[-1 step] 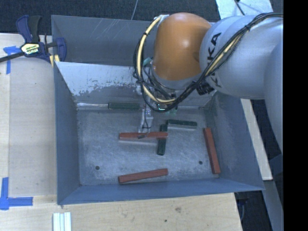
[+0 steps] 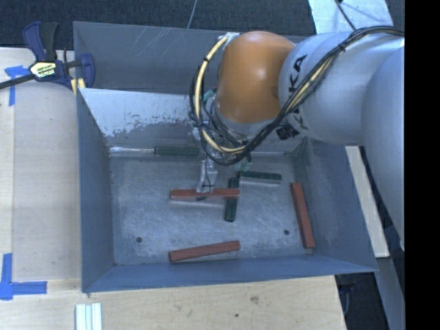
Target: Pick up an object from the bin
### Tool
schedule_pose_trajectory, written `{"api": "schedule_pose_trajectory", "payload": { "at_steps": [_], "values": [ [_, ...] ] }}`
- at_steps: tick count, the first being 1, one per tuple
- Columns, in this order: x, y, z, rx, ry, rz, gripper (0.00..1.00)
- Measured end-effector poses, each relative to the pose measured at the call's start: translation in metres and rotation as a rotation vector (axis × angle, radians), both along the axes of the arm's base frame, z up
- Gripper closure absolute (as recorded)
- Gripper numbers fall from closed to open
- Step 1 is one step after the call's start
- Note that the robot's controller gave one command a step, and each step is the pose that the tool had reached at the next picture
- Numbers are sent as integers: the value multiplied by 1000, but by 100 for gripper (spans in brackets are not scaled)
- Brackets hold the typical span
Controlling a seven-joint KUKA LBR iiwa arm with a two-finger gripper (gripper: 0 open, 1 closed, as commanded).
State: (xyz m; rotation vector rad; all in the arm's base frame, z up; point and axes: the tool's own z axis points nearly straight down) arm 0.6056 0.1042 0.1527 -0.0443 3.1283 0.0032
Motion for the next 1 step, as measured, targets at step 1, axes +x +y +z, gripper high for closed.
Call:
{"api": "schedule_pose_trajectory", "payload": {
  "at_steps": [1],
  "values": [
    [2, -14, -80, 0, 4, 47, 100]
  ]
}}
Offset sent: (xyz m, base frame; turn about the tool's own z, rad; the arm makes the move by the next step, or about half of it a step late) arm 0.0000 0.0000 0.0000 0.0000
